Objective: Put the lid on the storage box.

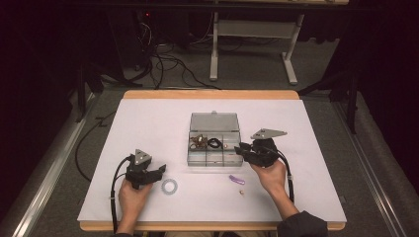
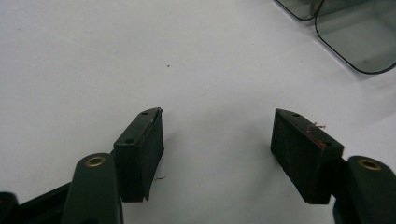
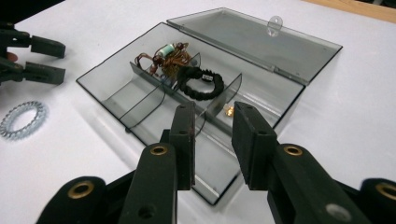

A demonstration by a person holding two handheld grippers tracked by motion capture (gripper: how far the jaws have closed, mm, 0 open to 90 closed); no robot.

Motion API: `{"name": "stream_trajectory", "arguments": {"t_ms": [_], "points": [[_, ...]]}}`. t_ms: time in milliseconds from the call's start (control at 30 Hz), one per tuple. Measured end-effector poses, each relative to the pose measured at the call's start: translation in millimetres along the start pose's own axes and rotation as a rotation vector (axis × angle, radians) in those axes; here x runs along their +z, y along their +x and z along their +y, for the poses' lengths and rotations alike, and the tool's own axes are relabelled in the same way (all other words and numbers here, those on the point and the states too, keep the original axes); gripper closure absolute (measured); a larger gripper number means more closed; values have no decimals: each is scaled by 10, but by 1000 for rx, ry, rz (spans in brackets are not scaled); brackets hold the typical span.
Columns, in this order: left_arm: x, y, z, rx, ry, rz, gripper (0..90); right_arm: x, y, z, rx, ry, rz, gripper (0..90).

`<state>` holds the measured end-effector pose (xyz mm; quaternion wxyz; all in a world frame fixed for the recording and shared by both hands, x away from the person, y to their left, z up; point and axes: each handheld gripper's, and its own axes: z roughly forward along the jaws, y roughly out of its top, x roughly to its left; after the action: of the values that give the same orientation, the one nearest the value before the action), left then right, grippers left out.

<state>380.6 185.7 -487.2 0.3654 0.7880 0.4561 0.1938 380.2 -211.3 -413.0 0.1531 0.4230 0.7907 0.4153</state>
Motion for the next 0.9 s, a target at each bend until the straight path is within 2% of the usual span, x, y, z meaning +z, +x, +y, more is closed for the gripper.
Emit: {"name": "stream_trajectory", "arguments": {"t_ms": [333, 567, 900], "points": [[0, -1, 0, 1, 0, 1, 348, -139, 1, -311, 35, -19, 1, 711], [0, -2, 0, 1, 0, 2, 349, -235, 45, -451, 29, -46, 8, 710], [0, -2, 0, 3, 0, 3, 349, -361, 104, -706, 48, -70, 13, 711]]}}
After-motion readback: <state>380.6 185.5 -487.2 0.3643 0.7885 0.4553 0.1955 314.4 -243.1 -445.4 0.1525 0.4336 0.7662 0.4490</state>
